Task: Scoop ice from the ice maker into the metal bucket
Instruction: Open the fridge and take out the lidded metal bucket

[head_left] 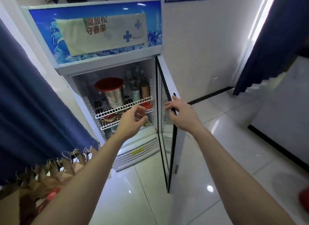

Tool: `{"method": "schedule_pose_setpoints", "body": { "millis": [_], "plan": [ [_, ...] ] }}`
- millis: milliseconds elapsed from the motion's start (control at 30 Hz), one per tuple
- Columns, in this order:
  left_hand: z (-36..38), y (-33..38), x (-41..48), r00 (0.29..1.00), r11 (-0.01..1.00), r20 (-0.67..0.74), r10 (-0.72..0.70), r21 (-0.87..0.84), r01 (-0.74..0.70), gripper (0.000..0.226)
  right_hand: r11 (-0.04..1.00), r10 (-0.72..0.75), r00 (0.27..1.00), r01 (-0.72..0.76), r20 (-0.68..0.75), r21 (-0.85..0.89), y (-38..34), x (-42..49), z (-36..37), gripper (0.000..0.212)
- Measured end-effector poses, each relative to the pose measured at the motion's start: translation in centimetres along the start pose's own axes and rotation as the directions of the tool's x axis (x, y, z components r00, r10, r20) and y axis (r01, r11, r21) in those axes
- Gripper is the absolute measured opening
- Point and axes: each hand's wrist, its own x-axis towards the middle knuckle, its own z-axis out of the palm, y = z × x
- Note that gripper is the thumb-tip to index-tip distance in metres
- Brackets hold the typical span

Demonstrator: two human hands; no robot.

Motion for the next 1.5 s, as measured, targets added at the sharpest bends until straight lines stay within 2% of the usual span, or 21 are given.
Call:
{"method": "schedule_pose_setpoints", "body": {
  "millis": [200,467,733,900,1033,1267,1500],
  "plan": [
    [5.2,4.8,1.7,1.000,0.999,0.008,0.005,-0.036,-0.004,0.019,0.997,-0.011,1.000,0.011,0.011,-0.074,3.9,-0.9,-5.5,0.028],
    [11.9,8.9,2.2,0.998,0.997,-0.009,-0.057,-0.046,0.056,0.021,0.998,-0.041,0.999,0.040,-0.018,-0.050,10.0,-1.4,-12.1,0.025],
    [13.7,10.7,2.5,0.995,0.996,-0.051,-0.082,-0.033,0.081,0.020,0.996,-0.043,0.998,0.046,0.038,-0.076,12.8,-0.6,-15.3,0.027],
    [12.6,10.2,2.4,0.990,0.994,-0.102,-0.095,-0.058,0.089,0.020,0.980,-0.058,0.997,0.067,0.050,-0.190,10.4,-0.6,-15.1,0.032],
    [10.4,8.6,2.1,0.985,0.993,-0.132,-0.114,-0.032,0.111,0.020,0.952,-0.157,0.983,0.177,0.097,-0.251,6.3,0.5,-13.4,0.035],
    [3.4,2.2,1.3,0.967,0.989,-0.211,-0.145,-0.018,0.144,0.022,0.954,-0.197,0.961,0.234,0.195,-0.188,0.9,4.1,-6.3,0.044],
    [-5.4,-4.0,2.0,0.968,0.983,-0.172,-0.180,0.016,0.186,0.044,0.961,-0.179,0.951,0.224,0.252,-0.161,-3.2,8.3,1.8,0.054]
  ]
}}
